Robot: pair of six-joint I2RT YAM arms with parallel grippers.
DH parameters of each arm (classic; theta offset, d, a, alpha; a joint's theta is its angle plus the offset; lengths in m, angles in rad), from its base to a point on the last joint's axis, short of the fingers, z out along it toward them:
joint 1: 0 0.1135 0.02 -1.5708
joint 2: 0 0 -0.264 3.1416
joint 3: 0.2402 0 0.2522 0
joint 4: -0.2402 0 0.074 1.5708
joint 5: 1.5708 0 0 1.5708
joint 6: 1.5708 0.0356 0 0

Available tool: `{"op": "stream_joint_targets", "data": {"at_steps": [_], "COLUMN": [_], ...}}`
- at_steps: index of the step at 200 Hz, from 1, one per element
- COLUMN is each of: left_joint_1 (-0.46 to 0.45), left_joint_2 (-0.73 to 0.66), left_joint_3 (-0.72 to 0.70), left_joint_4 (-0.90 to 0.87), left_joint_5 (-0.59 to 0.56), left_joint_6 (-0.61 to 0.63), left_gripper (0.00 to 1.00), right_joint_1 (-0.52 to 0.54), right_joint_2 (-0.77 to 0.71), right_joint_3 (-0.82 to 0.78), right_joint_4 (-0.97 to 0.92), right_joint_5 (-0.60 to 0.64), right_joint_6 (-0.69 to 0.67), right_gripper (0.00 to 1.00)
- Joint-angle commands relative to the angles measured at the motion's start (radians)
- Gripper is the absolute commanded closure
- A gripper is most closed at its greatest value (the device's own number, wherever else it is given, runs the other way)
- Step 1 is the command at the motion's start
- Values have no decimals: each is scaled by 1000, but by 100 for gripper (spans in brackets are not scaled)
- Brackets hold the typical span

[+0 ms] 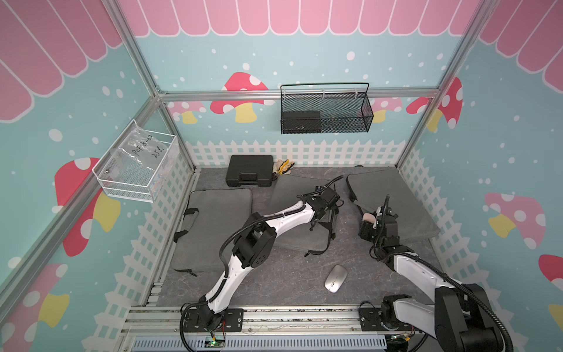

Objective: Put the mouse into the laptop bag
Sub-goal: Open the zippered laptop bag at the center of the board, then place the mouse in the zippered laptop bag.

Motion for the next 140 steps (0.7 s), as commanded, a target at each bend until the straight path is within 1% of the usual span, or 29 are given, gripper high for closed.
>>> {"op": "stream_joint_targets", "data": {"at_steps": [1,46,82,95,112,129,140], "left_joint_1": [27,46,47,47,47,47,47], "left_joint_2": [-70,-182,-234,-244,-257,-270,-279], "left_joint_3": [34,45,51,54,60,63,64], "left_joint_4": [-46,-51,-51,-53,-59,-59,-62], "left_joint_5": [23,35,38,44,57,66,73], "left_joint_6": [38,73,87,86,86,86,87], "left_gripper": [100,100,100,100,100,100,100], "right_joint_1": [-5,-5,-5,-5,-3,2,6], "right_joint_2": [-9,50,117,172,265,373,428], "right_joint_3": [-17,16,63,96,140,214,260], "right_joint_4": [35,67,100,105,146,155,159], "right_joint_5": [-9,-12,-17,-58,-148,-236,-287], "right_joint_6": [-16,-25,-34,-33,-23,-13,-11], "right_gripper": [53,54,54,55,58,63,63]}}
